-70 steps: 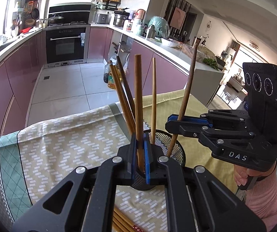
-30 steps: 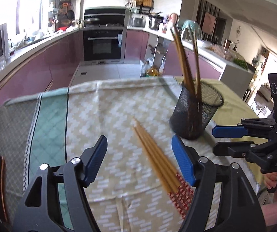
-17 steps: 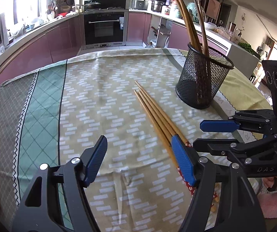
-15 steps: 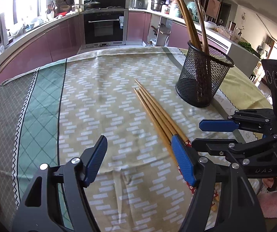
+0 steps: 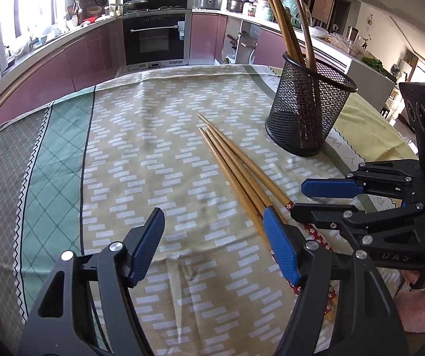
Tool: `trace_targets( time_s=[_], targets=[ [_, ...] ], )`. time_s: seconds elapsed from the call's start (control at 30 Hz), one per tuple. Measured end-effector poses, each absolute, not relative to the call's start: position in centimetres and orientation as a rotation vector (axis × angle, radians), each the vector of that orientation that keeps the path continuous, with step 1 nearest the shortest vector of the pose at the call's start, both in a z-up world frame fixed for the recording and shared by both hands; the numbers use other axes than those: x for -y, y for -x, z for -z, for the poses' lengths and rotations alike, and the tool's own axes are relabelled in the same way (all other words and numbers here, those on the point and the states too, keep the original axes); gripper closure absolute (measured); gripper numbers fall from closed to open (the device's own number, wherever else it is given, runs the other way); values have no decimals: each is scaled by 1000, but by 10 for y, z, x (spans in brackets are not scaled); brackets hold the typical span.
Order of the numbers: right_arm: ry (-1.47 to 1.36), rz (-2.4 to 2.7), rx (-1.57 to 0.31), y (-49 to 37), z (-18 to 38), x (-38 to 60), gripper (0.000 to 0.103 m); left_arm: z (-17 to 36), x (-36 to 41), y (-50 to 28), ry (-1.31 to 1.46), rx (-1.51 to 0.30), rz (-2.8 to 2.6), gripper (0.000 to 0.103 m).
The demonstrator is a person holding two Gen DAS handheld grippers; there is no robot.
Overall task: Organize utensils
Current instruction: 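Move the right gripper back to the chopstick pile and close on one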
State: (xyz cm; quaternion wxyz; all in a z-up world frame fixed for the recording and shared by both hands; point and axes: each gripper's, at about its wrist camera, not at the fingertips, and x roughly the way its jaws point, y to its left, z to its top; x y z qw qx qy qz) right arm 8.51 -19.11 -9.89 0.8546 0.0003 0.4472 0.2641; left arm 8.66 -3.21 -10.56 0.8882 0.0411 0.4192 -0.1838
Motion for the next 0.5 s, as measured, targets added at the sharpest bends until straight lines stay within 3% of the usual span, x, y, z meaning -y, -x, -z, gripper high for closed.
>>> trace_targets(
  time_s=[0.5],
  targets=[
    [-14,-566,-944,-94,100,194,75,115,44,-96,-130,-914,378,36]
  ],
)
